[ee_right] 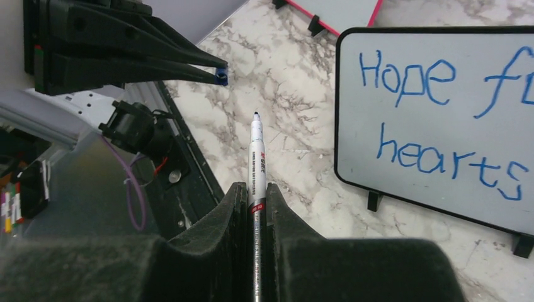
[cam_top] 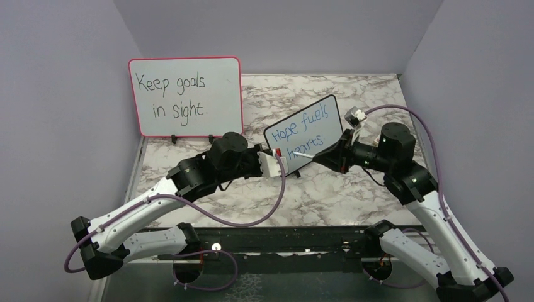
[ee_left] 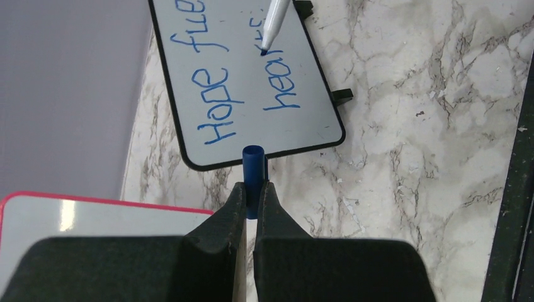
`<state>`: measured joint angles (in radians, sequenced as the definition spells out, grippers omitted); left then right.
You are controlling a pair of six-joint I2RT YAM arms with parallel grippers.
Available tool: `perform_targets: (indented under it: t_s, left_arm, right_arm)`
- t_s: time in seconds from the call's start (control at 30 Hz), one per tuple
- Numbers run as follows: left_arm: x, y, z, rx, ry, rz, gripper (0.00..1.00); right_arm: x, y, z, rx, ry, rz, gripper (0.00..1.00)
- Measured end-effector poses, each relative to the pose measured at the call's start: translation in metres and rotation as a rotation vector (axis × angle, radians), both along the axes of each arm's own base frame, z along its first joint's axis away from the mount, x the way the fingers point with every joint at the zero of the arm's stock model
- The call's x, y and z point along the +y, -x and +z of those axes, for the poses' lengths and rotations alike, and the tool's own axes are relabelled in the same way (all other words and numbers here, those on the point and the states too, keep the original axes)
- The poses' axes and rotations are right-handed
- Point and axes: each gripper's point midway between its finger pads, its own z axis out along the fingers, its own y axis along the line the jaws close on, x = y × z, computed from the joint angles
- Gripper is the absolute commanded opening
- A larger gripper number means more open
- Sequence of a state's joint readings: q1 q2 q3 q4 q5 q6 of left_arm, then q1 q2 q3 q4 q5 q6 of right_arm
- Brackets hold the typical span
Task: Write a sentence on the whiteboard
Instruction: Close the whiteboard marker at the center of the board.
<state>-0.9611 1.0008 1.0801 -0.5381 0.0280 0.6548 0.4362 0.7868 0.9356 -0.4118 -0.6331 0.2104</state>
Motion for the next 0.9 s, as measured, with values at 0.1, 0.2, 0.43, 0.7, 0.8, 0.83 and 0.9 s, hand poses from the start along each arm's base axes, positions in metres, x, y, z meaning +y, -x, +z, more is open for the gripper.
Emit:
perform_targets:
  t_s: [0.1, 0.2, 0.43, 0.7, 0.8, 0.83, 0.9]
  left_arm:
    - [-0.009, 0.005, -0.003, -0.040, -0.041, -0.047, 0.00]
    - [-0.016, 0.008, -0.002, -0.082, -0.062, -0.080, 0.00]
    - [-0.024, 0.009, 0.000, -0.146, -0.096, -0.110, 0.00]
    - [-0.027, 0.008, -0.004, -0.163, -0.124, -0.117, 0.00]
    - [-0.027, 0.008, -0.005, -0.165, -0.128, -0.117, 0.00]
    - [-0.027, 0.008, -0.005, -0.164, -0.129, -0.118, 0.00]
    - [-0.028, 0.008, -0.005, -0.165, -0.129, -0.120, 0.00]
  right_arm:
    - [0.006, 0.002, -0.004, 0.035, -0.004, 0.043, 0.01]
    - [0.010, 0.005, -0.003, 0.049, -0.011, 0.080, 0.01]
    - [0.017, 0.011, 0.000, 0.056, -0.036, 0.146, 0.01]
    - [0.020, 0.013, 0.004, 0.049, -0.050, 0.169, 0.01]
    - [0.021, 0.012, 0.002, 0.058, -0.047, 0.173, 0.01]
    - [0.021, 0.012, 0.001, 0.061, -0.046, 0.174, 0.01]
    - [0.022, 0.010, -0.001, 0.070, -0.043, 0.174, 0.01]
